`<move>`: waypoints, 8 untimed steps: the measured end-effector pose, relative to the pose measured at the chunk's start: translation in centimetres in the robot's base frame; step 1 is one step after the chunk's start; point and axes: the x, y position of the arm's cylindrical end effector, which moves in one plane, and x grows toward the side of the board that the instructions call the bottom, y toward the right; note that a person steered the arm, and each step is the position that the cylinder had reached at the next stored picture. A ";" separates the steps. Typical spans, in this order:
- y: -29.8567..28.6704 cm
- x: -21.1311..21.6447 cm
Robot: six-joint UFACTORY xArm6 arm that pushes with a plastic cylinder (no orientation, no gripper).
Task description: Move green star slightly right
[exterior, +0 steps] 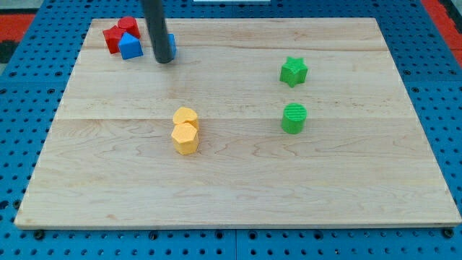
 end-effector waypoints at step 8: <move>18.3 2.5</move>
